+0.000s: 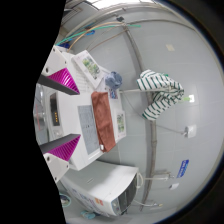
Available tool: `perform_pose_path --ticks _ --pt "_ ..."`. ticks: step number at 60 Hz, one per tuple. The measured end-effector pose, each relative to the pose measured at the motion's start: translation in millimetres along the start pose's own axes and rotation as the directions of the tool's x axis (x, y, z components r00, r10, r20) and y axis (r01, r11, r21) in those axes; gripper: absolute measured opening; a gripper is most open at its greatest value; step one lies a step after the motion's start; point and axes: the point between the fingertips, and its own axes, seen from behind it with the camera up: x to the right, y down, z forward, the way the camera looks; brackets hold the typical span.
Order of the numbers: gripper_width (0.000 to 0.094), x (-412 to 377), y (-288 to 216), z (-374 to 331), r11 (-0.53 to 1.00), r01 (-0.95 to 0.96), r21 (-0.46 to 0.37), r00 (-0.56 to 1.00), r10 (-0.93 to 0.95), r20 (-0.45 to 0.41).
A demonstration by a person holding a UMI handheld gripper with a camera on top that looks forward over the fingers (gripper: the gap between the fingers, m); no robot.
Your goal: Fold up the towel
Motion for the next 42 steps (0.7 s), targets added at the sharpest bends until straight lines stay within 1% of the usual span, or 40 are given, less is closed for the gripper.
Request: perform_pose_path --ticks 6,7,8,12,22,25,29,35,42 --pt "0.0821 -23.1 0.1 19.8 0.999 0.044 -0.009 0.999 -0.044 0.019" --pt "0.0822 -11.1 -2.5 29.6 0.998 0.054 -0.014 0.998 -0.053 0.027" --pt "0.0821 -31.0 -0.2 34.0 0.998 0.064 -0.015 0.998 -0.064 0.029" --pt "0.0821 -51.9 -3.1 62.4 0.994 0.108 -0.019 0.992 -0.106 0.065" --pt "0.0810 -97.2 -5.8 169.6 0.979 0.198 -0.053 0.968 -0.187 0.169" --pt "0.0799 -105.2 -3.7 207.0 0.972 0.225 -0.074 0.960 -0.208 0.186" --pt "0.0797 -109.9 0.5 251.6 0.962 0.247 -0.118 0.956 -0.223 0.189" --pt "0.0789 -114.4 -11.7 302.8 0.954 0.281 -0.105 0.947 -0.258 0.189" --pt "0.0745 -110.6 -21.5 342.5 0.950 0.293 -0.109 0.948 -0.274 0.162"
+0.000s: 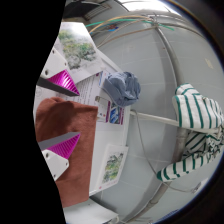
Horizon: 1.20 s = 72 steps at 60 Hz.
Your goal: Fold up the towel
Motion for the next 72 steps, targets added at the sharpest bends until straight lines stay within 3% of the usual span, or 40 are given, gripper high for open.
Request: perform_pose_path --ticks 4,6,14,15,19,32,38,51,72 --pt "0.0673 1.7 1.9 14.9 1.000 0.004 -0.022 1.000 -0.004 0.006" --pt "0.0566 3.3 8.7 20.7 0.999 0.018 -0.049 1.000 -0.018 0.002" --pt "0.0385 -5.0 5.9 24.3 0.995 0.095 -0.022 0.995 -0.094 0.036" --pt "0.0394 -6.8 5.8 24.2 0.995 0.098 -0.021 0.994 -0.097 0.043" --pt "0.0064 -1.2 5.6 23.3 0.992 0.121 -0.020 0.993 -0.121 0.009" --pt "0.0014 -2.8 -0.6 20.2 0.996 0.091 0.001 0.995 -0.091 0.030" --pt "0.0011 8.1 -29.2 2.8 0.996 0.054 0.069 0.997 -0.058 0.054" --pt "0.0017 123.0 -69.5 -50.9 0.986 -0.074 0.151 0.997 0.077 -0.014" --pt "0.0082 270.5 36.5 -22.7 0.975 -0.216 -0.056 0.955 0.199 -0.219"
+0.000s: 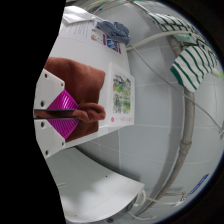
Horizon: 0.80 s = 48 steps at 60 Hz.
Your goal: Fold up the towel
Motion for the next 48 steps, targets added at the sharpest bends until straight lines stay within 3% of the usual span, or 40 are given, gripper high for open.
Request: perform_pose_path --ticks 3,6,11,15,16,20,23,34,41,48 --pt "0.0113 0.7 -3.8 0.7 1.000 -0.007 0.029 1.000 0.007 0.007" --pt "0.0226 7.7 -4.3 -3.4 1.000 -0.007 0.031 1.000 0.008 -0.026" --pt "0.0556 24.0 -14.1 -18.0 0.998 0.029 0.060 0.993 -0.022 -0.119" --pt "0.0871 41.5 -24.9 -37.0 0.994 0.063 0.093 0.979 -0.043 -0.199" --pt "0.0825 48.0 -26.6 -42.6 0.992 0.069 0.103 0.974 -0.045 -0.223" --pt "0.0846 71.5 -28.0 -70.2 0.990 0.088 0.110 0.943 -0.047 -0.328" --pt "0.0847 75.4 -23.7 -91.1 0.990 0.079 0.116 0.935 -0.033 -0.353" --pt "0.0843 14.8 9.9 -169.5 0.979 -0.051 0.198 0.977 0.090 -0.195" --pt "0.0844 -37.1 48.4 -220.8 0.974 -0.117 0.195 0.988 0.133 -0.073" --pt "0.0847 -65.7 81.8 -266.5 0.976 -0.126 0.176 0.990 0.135 -0.038"
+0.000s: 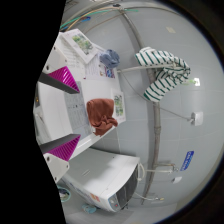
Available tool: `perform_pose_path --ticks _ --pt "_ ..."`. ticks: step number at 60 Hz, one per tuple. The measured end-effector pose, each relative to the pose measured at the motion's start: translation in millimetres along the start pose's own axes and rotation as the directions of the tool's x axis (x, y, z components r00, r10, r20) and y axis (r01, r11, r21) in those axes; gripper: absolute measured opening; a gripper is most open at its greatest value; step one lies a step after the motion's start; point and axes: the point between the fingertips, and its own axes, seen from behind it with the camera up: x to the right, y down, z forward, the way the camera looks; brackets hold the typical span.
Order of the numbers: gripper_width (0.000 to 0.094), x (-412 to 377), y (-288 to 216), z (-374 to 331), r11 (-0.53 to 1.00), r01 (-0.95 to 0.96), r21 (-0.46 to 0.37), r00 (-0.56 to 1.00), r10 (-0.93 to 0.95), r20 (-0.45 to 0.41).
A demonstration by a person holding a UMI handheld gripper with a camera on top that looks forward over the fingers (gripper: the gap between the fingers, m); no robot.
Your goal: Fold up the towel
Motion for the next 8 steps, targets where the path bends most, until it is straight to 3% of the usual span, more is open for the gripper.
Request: perform_pose_path --ticks 8 --pt "0.0847 -2.0 12.2 -35.1 1.000 0.022 0.009 0.999 -0.022 0.026"
